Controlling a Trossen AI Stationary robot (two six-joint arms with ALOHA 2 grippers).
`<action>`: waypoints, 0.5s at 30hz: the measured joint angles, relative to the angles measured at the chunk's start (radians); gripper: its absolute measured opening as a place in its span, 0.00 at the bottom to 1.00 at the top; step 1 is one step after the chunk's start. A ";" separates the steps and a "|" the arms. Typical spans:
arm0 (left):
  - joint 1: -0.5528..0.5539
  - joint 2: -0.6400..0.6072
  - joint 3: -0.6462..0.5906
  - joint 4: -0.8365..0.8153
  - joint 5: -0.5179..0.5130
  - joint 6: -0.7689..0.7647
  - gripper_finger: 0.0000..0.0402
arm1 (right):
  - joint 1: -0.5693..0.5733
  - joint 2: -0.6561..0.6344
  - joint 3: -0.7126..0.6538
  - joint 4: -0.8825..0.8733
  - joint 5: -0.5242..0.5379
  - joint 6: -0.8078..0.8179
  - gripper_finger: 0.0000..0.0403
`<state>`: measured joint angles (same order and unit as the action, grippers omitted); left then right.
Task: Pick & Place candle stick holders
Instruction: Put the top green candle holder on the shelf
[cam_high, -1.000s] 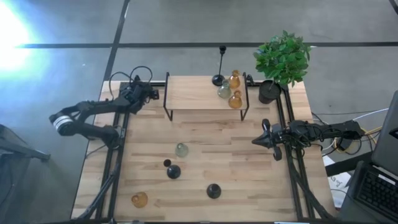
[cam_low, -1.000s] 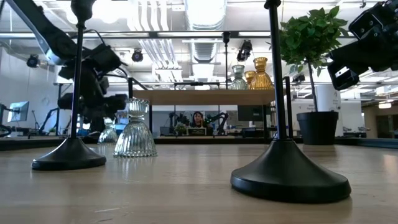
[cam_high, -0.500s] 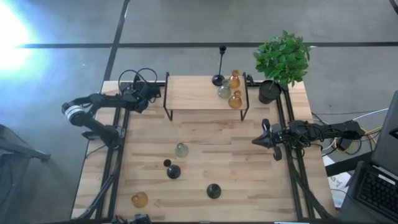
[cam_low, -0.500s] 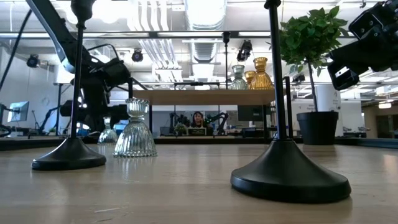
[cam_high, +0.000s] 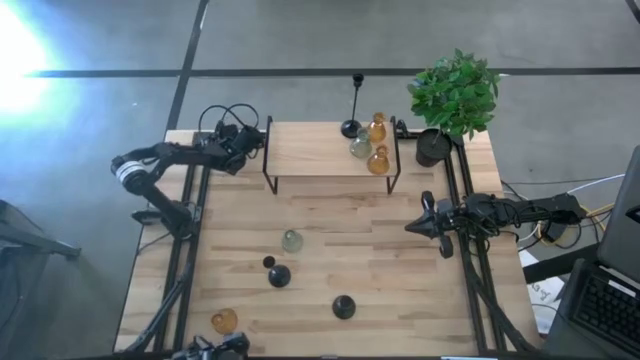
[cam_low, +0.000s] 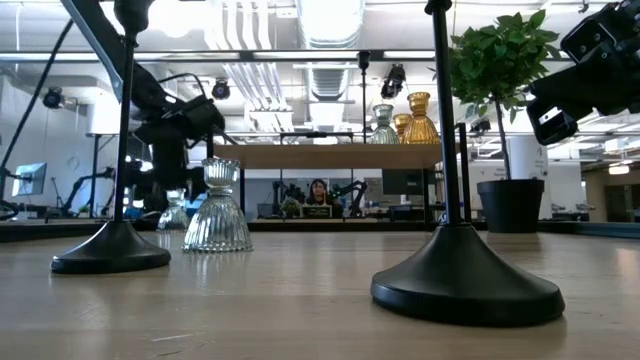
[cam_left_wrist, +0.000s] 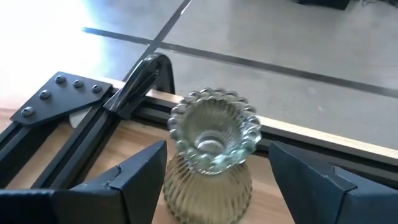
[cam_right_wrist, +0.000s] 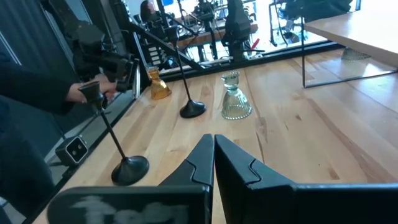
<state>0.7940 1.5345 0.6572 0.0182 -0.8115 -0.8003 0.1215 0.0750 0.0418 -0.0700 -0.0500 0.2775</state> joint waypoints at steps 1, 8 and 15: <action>0.000 0.013 0.010 0.000 -0.002 0.002 0.71 | 0.000 0.000 0.000 0.000 0.000 0.000 0.02; 0.000 0.070 0.031 -0.003 0.000 0.001 0.69 | 0.000 0.000 0.000 0.000 0.000 0.000 0.02; 0.000 0.069 0.030 -0.003 0.000 0.021 0.51 | 0.000 0.000 0.000 0.000 0.000 0.000 0.02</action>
<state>0.7944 1.6032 0.6876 0.0156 -0.8112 -0.7796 0.1215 0.0750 0.0418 -0.0700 -0.0502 0.2775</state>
